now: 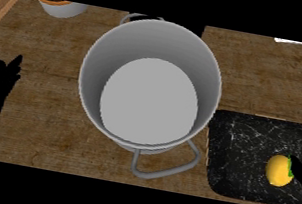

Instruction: Pick the lemon from the tray and place it in the pot

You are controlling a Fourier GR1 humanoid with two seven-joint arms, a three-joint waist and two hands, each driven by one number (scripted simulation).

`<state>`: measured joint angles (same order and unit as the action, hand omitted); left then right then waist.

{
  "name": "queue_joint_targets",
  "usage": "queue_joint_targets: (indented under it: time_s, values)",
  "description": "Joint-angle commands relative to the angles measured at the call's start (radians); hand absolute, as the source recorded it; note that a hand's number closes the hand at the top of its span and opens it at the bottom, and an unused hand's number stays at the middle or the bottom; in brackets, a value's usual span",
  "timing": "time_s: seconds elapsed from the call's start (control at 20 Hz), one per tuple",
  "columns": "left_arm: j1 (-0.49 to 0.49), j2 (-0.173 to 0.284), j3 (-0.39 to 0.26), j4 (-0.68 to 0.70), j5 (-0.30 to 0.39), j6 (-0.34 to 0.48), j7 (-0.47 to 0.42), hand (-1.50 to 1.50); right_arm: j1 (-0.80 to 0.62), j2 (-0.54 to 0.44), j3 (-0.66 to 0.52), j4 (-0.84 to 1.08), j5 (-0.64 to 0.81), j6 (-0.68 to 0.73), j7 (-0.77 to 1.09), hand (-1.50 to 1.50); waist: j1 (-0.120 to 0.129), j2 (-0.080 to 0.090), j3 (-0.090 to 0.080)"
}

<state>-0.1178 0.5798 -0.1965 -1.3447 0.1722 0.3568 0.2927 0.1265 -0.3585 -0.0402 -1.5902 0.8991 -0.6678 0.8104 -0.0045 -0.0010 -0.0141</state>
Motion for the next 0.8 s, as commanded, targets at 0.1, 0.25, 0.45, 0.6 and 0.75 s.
queue_joint_targets:
  time_s: [0.1, 0.25, 0.45, 0.6, 0.75]
  values:
    - [-0.025, 0.027, 0.015, -0.016, 0.003, -0.016, 0.027, 0.00, -0.032, 0.030, 0.077, -0.119, 0.059, 0.382, 0.327, -1.50, 0.017, -0.002, 0.003]
    - [-0.031, 0.005, 0.003, 0.000, 0.001, -0.022, 0.025, 0.00, -0.094, 0.065, 0.111, -0.191, 0.030, 0.554, 0.470, -1.50, 0.011, -0.001, 0.006]
    - [0.006, -0.004, -0.009, -0.033, -0.005, -0.014, 0.041, 0.00, -0.167, 0.083, 0.103, -0.267, 0.000, 0.739, 0.606, -1.50, 0.019, -0.005, 0.009]
    - [0.003, 0.022, 0.015, -0.025, 0.000, -0.037, 0.020, 0.00, -0.196, 0.153, 0.098, -0.283, 0.053, 0.779, 0.675, -1.50, 0.016, -0.003, 0.009]
    - [-0.019, -0.015, 0.012, -0.020, -0.009, -0.004, 0.060, 0.00, -0.159, 0.172, 0.079, -0.305, 0.064, 0.795, 0.676, -1.50, -0.001, -0.001, 0.011]
